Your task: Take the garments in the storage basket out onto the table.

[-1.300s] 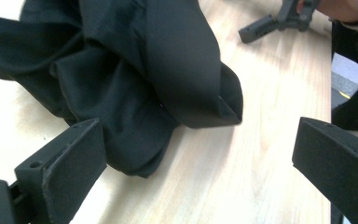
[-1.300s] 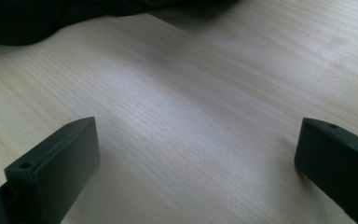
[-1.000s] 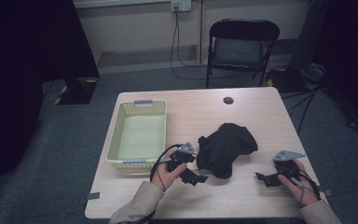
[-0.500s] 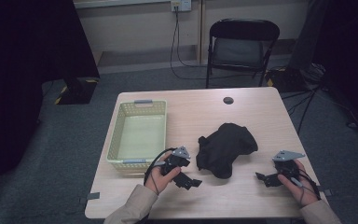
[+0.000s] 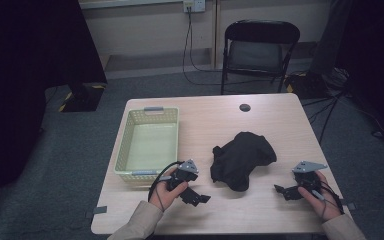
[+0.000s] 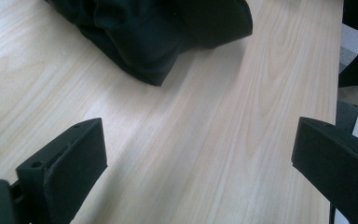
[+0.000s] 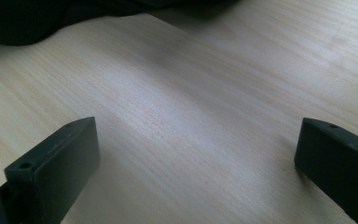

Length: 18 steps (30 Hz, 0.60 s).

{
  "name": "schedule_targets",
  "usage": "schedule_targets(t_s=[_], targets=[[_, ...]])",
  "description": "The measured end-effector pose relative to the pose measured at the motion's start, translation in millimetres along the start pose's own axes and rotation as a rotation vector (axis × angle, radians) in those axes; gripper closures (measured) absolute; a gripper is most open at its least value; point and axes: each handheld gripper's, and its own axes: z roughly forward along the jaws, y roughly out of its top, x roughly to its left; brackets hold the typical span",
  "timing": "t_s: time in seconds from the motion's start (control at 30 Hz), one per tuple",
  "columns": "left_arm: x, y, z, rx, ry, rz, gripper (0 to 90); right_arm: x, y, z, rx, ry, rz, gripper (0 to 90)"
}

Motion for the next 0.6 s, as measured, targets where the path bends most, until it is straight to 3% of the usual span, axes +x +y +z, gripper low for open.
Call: schedule_targets(t_s=[0.6], targets=[[1.0,-14.3,-6.9,0.022,-0.015,-0.002,3.0,0.0,0.0,0.0,0.0,0.0,0.0,0.0]])
